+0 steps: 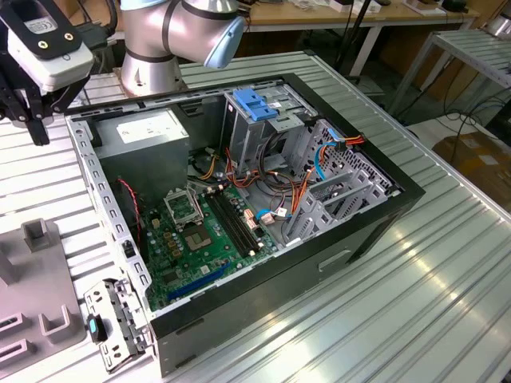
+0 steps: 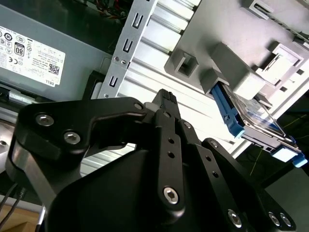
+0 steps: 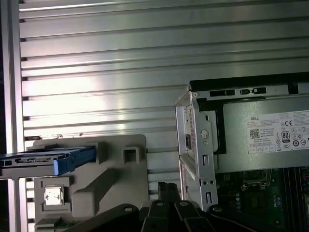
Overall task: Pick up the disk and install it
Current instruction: 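Reach for the disk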
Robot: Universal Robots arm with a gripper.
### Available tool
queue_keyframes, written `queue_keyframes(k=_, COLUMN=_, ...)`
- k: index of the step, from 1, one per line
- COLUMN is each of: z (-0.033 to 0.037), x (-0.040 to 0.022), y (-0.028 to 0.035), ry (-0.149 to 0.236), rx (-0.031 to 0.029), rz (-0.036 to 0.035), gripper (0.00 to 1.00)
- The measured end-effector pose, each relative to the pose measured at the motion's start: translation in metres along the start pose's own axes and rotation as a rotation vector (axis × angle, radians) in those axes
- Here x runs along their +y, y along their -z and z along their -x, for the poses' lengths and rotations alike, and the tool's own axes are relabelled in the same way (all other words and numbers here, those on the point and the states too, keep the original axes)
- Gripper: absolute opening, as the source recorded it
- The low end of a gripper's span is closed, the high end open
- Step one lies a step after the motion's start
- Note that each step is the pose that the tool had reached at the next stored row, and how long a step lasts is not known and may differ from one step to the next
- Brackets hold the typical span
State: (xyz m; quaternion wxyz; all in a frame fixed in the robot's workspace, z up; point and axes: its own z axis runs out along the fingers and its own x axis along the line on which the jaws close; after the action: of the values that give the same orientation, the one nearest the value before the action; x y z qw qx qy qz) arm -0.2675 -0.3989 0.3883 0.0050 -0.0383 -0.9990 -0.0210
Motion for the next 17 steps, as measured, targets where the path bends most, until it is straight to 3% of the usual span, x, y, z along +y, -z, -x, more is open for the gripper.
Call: queue_keyframes(k=17, z=-0.0177, x=-0.0014, y=-0.0005, ry=0.0, rx=0.0015, rz=-0.0002, gripper=0.11)
